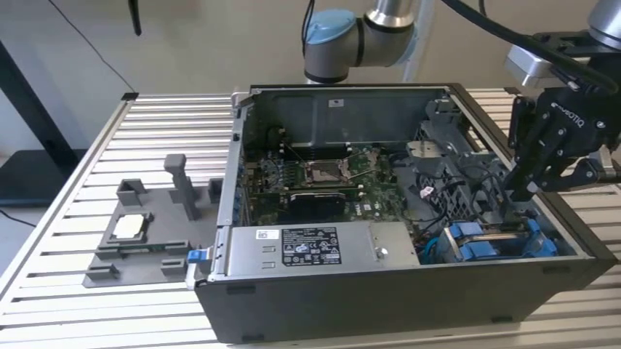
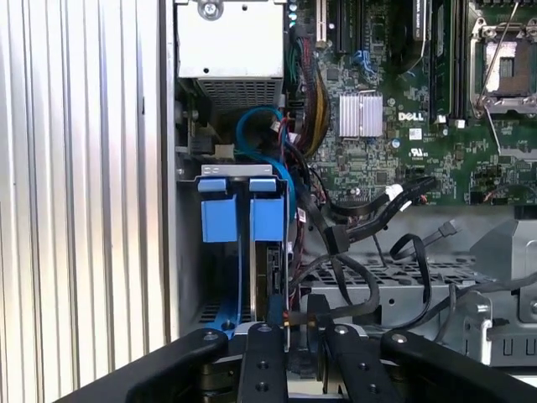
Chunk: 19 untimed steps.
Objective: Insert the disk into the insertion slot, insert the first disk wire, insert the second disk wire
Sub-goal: 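Insert the second disk wire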
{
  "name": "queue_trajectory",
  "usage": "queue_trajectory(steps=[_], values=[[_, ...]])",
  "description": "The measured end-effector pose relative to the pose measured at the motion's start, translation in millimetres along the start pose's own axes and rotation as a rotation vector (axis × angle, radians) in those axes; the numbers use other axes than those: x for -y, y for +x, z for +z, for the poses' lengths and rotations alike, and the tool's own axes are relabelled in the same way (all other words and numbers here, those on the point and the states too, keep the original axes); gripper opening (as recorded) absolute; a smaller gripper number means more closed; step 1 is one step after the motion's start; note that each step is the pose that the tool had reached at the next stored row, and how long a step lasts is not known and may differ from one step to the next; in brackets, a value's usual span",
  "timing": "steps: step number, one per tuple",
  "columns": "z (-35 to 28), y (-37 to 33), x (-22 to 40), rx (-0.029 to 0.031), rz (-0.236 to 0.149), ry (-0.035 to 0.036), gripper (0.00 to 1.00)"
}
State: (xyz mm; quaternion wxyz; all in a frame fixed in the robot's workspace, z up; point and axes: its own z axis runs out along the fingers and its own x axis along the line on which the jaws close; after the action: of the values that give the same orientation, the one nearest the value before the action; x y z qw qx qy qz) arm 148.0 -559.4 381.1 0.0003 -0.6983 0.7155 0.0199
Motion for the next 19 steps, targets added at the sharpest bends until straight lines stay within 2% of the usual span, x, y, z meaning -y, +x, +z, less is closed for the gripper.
queue_trajectory(steps=[5,9,19], values=[[-0.3,-0.1,-0.7,-0.0003,0.0,0.0004,0.26],[-2.7,-0.7,-4.3,-0.0002,-0.002,0.0054,0.26],[-5.9,-2.5,-19.6,0.0045,-0.003,0.0186,0.26]])
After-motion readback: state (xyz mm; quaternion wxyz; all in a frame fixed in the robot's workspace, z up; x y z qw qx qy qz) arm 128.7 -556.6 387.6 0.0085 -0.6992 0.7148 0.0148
